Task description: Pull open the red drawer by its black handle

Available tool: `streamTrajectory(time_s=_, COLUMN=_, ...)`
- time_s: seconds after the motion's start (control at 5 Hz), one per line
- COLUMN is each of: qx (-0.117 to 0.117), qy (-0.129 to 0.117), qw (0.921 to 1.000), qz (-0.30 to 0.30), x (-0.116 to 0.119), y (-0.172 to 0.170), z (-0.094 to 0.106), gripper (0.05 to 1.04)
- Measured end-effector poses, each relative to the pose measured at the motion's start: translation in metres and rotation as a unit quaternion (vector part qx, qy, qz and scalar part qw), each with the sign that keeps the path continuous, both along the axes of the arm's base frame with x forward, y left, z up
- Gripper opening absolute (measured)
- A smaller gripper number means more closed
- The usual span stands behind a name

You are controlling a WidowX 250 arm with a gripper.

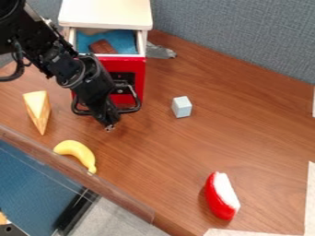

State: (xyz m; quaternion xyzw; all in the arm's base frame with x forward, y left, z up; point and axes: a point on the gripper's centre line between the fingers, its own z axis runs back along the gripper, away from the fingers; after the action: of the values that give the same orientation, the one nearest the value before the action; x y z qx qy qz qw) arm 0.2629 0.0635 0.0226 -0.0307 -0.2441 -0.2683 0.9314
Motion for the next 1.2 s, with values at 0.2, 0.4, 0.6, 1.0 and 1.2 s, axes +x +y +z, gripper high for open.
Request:
streamTrajectory(time_s=0.2, qx=0.001, qy=0.004, qw=1.0, qz=-0.001, x=-0.006, y=-0.002, z=-0.001, gripper=0.249)
streamTrajectory(time_s=0.4, qx=-0.001, qy=0.006, qw=1.0, qz=0.0, x=-0.009, y=-0.005, z=-0.002, gripper=0.249)
streamTrajectory(time_s=0.6, qx=0.001, qy=0.006, qw=1.0, qz=-0.004, x=-0.012, y=-0.007, z=0.0, gripper=0.249)
streamTrajectory(time_s=1.0, qx=-0.008, qy=0.011, qw=0.9999, qz=-0.007, x=-0.015, y=-0.01, z=0.005, gripper=0.249)
streamTrajectory(time_s=1.2, qx=-0.01, qy=0.014, qw=0.9998, qz=-0.008, x=-0.016, y=-0.011, z=0.006, gripper=0.249)
